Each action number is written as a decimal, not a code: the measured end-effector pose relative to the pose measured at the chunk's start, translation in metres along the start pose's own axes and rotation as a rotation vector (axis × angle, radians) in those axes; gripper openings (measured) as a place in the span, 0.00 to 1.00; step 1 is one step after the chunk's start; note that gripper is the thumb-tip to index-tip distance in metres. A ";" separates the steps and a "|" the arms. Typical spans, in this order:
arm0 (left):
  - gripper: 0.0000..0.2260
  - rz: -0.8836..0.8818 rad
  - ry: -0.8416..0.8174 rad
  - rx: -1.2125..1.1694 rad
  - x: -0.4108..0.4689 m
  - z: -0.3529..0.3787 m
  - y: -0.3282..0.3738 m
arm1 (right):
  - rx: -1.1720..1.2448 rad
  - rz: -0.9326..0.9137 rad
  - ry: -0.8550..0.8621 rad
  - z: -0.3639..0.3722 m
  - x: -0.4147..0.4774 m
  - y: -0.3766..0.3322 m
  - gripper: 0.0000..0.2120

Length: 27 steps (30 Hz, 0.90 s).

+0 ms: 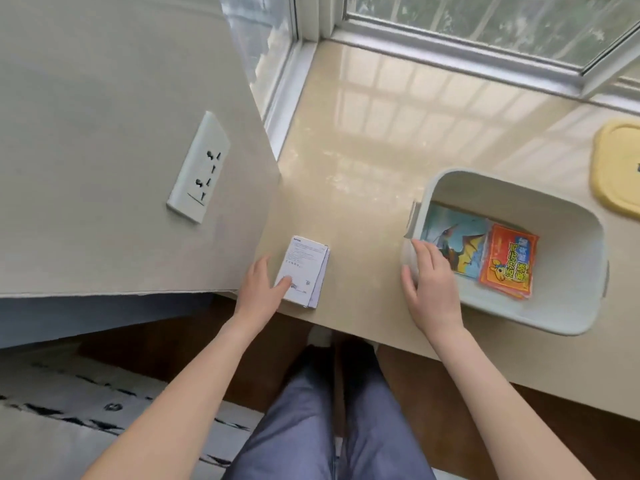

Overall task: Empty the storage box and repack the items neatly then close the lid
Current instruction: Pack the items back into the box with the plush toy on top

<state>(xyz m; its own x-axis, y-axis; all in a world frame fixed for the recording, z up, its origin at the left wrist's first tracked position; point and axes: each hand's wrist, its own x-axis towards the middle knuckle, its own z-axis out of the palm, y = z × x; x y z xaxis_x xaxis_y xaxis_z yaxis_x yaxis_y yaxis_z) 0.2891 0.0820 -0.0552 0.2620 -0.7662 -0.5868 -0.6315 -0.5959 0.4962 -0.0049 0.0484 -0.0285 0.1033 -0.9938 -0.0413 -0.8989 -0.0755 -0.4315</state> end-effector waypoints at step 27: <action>0.24 -0.042 -0.017 -0.258 0.039 0.061 0.006 | -0.008 0.001 0.149 0.039 0.005 0.011 0.21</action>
<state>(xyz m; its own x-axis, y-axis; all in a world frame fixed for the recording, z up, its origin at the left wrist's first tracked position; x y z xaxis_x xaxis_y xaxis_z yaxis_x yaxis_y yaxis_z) 0.2514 0.0630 -0.1143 0.2704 -0.7365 -0.6200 -0.4128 -0.6705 0.6164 0.0021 0.0458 -0.0682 0.0389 -0.9949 0.0926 -0.9025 -0.0748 -0.4242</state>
